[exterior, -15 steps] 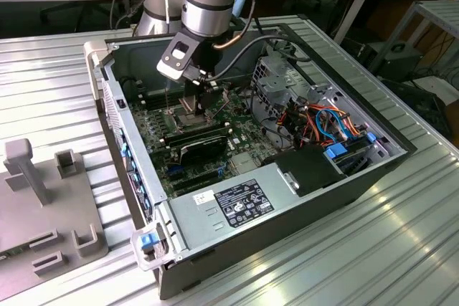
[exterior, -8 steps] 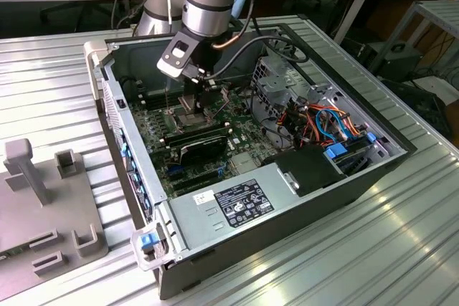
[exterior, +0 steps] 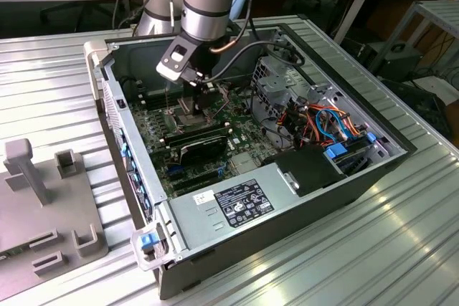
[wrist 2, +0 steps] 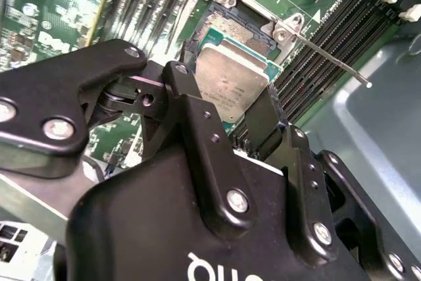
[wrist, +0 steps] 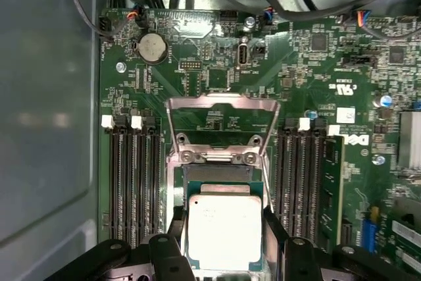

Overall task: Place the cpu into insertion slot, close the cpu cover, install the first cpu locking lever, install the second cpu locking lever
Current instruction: 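Place the cpu into insertion slot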

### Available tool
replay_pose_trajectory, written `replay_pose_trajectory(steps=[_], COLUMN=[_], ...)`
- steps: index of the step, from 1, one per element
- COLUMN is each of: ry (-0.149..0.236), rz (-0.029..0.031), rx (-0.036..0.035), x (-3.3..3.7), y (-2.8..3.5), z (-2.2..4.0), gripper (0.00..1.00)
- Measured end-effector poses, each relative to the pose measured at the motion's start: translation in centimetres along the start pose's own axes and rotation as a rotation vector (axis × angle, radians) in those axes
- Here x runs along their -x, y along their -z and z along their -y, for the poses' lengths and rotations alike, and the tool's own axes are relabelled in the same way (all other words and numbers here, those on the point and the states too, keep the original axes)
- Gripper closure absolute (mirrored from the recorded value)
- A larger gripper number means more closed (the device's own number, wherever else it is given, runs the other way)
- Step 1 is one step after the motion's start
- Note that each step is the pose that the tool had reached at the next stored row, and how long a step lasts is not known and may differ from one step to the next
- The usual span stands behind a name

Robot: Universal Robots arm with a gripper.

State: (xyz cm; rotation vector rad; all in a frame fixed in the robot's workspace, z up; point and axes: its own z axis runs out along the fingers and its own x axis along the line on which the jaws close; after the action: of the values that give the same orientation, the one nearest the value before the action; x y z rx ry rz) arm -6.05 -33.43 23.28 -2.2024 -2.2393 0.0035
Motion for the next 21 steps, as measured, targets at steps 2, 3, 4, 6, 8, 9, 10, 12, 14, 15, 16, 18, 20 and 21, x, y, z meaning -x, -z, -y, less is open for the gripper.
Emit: replay_pose_trajectory(steps=[2, 3, 4, 6, 8, 9, 10, 12, 14, 15, 16, 18, 20, 21], ry=[-0.004, -0.004, -0.005, -0.006, -0.007, -0.009, -0.009, -0.009, -0.009, -0.009, -0.009, -0.009, -0.009, -0.009], rz=[-0.0001, 0.0000, 0.0000, 0.0000, -0.0001, -0.0001, -0.0001, -0.0002, -0.0001, -0.0001, -0.0001, -0.0001, -0.0002, -0.0002], rx=[-0.0001, -0.0002, -0.0004, -0.0007, -0.0010, -0.0014, -0.0018, -0.0025, -0.0026, -0.0027, -0.0027, -0.0027, -0.0026, -0.0026], x=[-0.17, -0.18, -0.18, -0.19, -0.19, -0.19, -0.19, -0.19, -0.19, -0.18, -0.17, -0.12, -0.11, -0.11], y=[-0.28, -0.44, -0.68, -1.11, -1.58, -1.78, -1.89, -2.23, -2.45, -2.50, -2.52, -2.55, -2.60, -2.64], z=[0.00, -0.01, -0.01, -0.01, -0.01, 0.00, 0.00, -0.01, 0.00, 0.00, 0.01, 0.00, 0.01, 0.00], gripper=[0.45, 0.45, 0.45, 0.45, 0.45, 0.45, 0.45, 0.45, 0.45, 0.45, 0.45, 0.45, 0.45, 0.45])
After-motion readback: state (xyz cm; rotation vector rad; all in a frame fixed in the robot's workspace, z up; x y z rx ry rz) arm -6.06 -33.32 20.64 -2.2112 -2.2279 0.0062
